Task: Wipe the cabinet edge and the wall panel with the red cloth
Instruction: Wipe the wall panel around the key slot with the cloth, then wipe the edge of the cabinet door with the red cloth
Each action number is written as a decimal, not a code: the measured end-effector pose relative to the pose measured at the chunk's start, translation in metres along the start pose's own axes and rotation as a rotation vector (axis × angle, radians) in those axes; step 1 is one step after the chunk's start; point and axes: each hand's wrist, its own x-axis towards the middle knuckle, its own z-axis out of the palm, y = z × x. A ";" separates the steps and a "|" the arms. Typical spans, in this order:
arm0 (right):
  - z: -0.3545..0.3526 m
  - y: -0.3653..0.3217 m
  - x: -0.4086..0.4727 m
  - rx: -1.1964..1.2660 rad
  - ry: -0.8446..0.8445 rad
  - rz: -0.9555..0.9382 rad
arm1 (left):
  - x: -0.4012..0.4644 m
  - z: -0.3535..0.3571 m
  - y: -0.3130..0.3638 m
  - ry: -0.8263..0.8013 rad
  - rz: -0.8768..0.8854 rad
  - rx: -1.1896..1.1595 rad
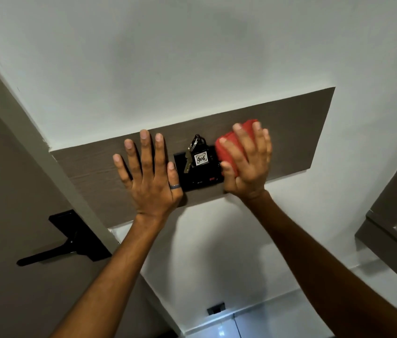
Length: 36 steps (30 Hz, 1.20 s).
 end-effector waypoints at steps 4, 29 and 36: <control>0.005 -0.037 -0.014 -0.004 0.012 0.304 | 0.003 -0.001 0.003 -0.026 -0.039 -0.003; -0.101 0.036 -0.079 0.046 -0.471 0.350 | -0.052 -0.026 0.050 -0.155 -0.264 -0.391; -0.206 0.097 -0.136 0.717 -0.138 1.947 | -0.147 -0.031 0.191 -0.790 0.043 -0.455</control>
